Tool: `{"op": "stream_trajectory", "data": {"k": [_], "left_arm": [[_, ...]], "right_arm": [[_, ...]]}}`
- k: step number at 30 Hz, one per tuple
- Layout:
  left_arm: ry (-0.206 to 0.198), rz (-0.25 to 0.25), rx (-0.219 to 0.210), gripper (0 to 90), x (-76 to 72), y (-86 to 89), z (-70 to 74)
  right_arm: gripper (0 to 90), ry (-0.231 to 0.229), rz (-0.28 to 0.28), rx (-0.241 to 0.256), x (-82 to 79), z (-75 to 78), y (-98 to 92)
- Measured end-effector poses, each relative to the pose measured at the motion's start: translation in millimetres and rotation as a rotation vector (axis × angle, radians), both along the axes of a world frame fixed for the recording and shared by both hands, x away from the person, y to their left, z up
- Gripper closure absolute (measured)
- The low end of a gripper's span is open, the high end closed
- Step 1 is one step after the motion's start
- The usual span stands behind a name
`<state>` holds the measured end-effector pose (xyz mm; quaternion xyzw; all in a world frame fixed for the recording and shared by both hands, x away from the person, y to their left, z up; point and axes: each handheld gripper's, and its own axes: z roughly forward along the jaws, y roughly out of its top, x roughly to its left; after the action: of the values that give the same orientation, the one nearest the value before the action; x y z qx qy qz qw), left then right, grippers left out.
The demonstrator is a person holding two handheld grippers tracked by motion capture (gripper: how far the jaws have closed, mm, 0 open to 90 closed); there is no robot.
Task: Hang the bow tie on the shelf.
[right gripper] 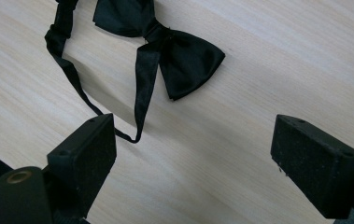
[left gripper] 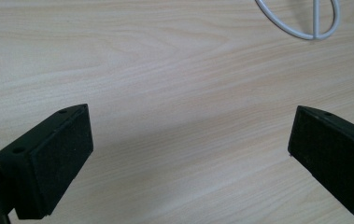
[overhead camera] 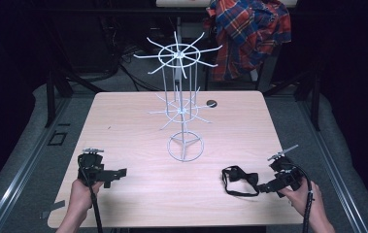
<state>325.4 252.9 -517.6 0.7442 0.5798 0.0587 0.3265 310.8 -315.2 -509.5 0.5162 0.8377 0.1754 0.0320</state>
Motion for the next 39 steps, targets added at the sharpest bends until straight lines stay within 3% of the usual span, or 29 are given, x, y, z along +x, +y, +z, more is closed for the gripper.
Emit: {"op": "stream_trajectory", "data": {"k": [1, 12, 14, 15, 16, 19, 20, 27, 30, 33, 34, 39], "left_arm": [[-0.001, 0.0, -0.001, 0.1, -0.2, 0.2, 0.1], [0.008, 0.005, 0.0, 0.1, -0.6, 1.9, -0.3], [0.005, 0.005, 0.0, 0.1, -1.1, 1.7, 0.1], [0.003, 0.004, 0.001, 0.1, -1.4, 1.7, 0.3], [0.002, 0.004, 0.003, 0.1, -1.6, 2.0, 0.3], [-0.001, 0.01, 0.0, 0.1, -1.6, 2.6, 0.1], [-0.001, 0.01, 0.0, 0.1, -1.6, 2.6, 0.1], [0.009, -0.005, -0.001, 0.1, -1.7, 2.0, 0.0], [0.005, 0.005, -0.003, 0.1, -2.4, 2.4, 0.0], [0.006, 0.004, -0.001, 0.1, -2.5, 1.8, 0.3], [0.009, -0.004, 0.001, 0.1, -2.1, 1.6, 0.4], [0.005, -0.001, 0.001, 0.1, -1.6, 0.9, -0.4]], "right_arm": [[13.7, 0.018, 0.033, -0.034, 1.9, 2.3, -1.2], [14.4, 0.016, 0.064, -0.003, 9.3, 7.4, 14.6], [14.5, 0.02, 0.08, -0.023, 10.8, 8.7, 16.1], [14.7, 0.022, 0.069, -0.002, 10.8, 9.1, 18.3], [14.6, 0.02, 0.077, -0.02, 12.0, 10.3, 19.2], [14.6, -0.004, 0.086, 0.005, 15.7, 12.7, 23.9], [16.4, -0.005, 0.092, -0.014, 17.1, 13.8, 25.3], [19.1, -0.018, 0.1, -0.005, 23.9, 14.3, 37.7], [25.3, -0.019, 0.117, -0.054, 26.1, 15.4, 42.0], [29.7, -0.018, 0.124, -0.036, 29.3, 12.8, 46.4], [36.6, -0.017, 0.133, -0.063, 33.6, 12.9, 51.1], [51.0, 0.002, 0.146, -0.082, 47.0, 8.5, 64.0]]}}
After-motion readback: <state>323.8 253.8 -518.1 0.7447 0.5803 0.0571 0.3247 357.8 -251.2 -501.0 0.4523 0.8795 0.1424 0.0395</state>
